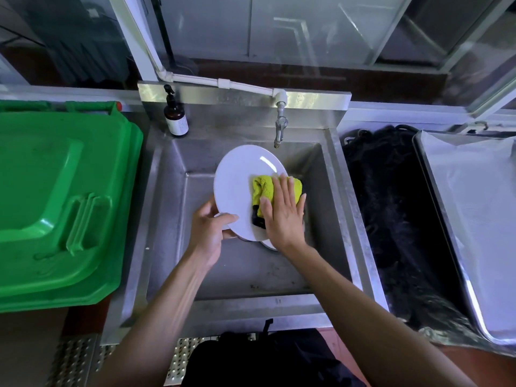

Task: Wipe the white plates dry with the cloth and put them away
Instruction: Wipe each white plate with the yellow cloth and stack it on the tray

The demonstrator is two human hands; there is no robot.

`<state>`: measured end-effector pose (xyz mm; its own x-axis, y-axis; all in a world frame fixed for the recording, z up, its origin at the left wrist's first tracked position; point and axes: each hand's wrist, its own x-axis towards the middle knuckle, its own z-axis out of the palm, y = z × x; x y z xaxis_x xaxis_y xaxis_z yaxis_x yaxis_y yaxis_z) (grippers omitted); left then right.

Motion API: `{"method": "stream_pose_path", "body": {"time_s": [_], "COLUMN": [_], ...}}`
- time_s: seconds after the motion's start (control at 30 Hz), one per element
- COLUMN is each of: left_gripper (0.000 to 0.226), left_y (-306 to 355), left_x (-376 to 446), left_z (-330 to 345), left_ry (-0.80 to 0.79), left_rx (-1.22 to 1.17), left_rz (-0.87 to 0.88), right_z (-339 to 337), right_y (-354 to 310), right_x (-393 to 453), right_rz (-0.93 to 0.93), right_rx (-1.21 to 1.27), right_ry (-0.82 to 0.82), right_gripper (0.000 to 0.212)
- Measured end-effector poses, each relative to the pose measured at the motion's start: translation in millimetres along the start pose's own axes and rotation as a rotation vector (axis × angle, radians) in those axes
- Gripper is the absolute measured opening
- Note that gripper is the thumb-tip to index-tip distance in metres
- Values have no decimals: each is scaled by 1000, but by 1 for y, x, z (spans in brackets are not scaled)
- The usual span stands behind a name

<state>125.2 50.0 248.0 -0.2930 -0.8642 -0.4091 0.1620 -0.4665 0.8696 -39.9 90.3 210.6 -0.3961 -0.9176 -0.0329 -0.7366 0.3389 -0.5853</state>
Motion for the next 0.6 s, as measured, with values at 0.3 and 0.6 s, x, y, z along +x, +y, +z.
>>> {"method": "stream_pose_path", "body": {"time_s": [0.3, 0.6], "left_gripper": [45, 49], "left_y": [-3, -8], "left_x": [1, -2], "left_z": [6, 3], "left_ry": [35, 166], "left_rx": [-113, -292], "left_rz": [-13, 22], "right_z": [26, 24], "right_y": [-33, -34], "right_x": [-23, -39], "right_rz": [-69, -117], "right_rx": [157, -28], "right_ry": [31, 73], "right_gripper": [58, 71]}}
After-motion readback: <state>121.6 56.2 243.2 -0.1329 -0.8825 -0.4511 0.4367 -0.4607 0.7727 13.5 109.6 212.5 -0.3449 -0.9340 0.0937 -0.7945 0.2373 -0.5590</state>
